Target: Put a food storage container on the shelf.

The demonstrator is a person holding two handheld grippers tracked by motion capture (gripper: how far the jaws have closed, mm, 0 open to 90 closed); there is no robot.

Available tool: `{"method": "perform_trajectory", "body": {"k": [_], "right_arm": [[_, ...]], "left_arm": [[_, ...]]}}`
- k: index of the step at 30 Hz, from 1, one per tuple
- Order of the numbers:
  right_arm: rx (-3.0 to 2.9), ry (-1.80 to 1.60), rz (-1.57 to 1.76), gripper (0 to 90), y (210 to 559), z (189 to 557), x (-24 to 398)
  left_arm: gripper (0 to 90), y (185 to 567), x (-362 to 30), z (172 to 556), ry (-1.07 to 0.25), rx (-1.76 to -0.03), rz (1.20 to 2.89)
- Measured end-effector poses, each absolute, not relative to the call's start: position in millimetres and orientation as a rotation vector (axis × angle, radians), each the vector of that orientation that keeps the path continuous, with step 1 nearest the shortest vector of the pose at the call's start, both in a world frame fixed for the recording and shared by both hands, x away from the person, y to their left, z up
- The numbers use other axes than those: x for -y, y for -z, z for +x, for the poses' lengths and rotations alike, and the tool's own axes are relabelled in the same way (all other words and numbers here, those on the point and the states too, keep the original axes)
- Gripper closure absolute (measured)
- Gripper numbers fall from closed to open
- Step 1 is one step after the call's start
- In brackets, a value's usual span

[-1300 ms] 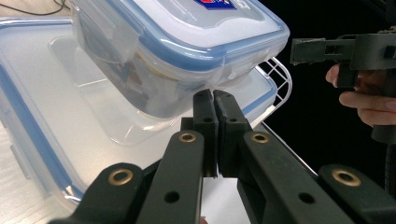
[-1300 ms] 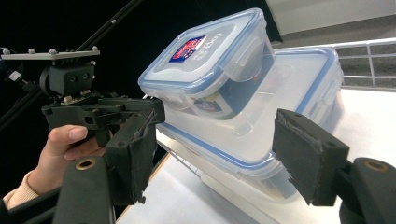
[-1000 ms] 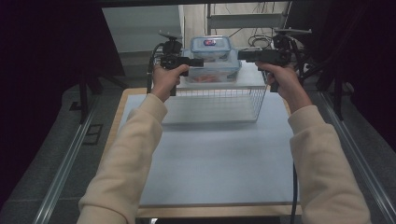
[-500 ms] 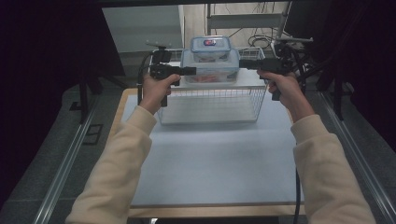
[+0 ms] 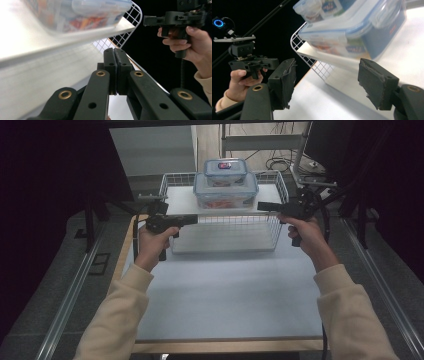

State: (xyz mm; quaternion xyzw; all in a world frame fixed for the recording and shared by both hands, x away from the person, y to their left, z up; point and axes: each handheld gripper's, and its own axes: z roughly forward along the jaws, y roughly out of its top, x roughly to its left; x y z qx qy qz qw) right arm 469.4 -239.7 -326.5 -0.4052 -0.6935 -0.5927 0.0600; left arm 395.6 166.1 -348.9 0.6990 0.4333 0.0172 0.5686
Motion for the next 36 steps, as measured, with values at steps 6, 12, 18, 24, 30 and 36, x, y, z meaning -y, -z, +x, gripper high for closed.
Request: {"method": "perform_trajectory", "body": {"k": [6,12,18,24,30,36], "right_arm": [[2.097,1.808,-1.189,30.1,345,449,248],[2.104,1.802,-1.175,30.1,373,430,257],[2.117,1.754,-1.192,30.2,411,410,261],[2.141,1.713,-1.206,30.4,448,391,263],[2.161,1.679,-1.215,30.6,465,381,262],[2.196,1.654,-1.212,30.7,474,376,259]], "left_arm": [[88.4,378,-173,378,-0.023,-1.033,1.627],[80.9,413,-173,363,-0.001,-1.05,1.63],[51.0,445,-169,349,-0.016,-1.088,1.635],[32.1,467,-166,337,-0.006,-1.104,1.656],[28.3,478,-166,332,-0.002,-1.123,1.679],[26.1,484,-164,329,-0.027,-1.13,1.707]]}}
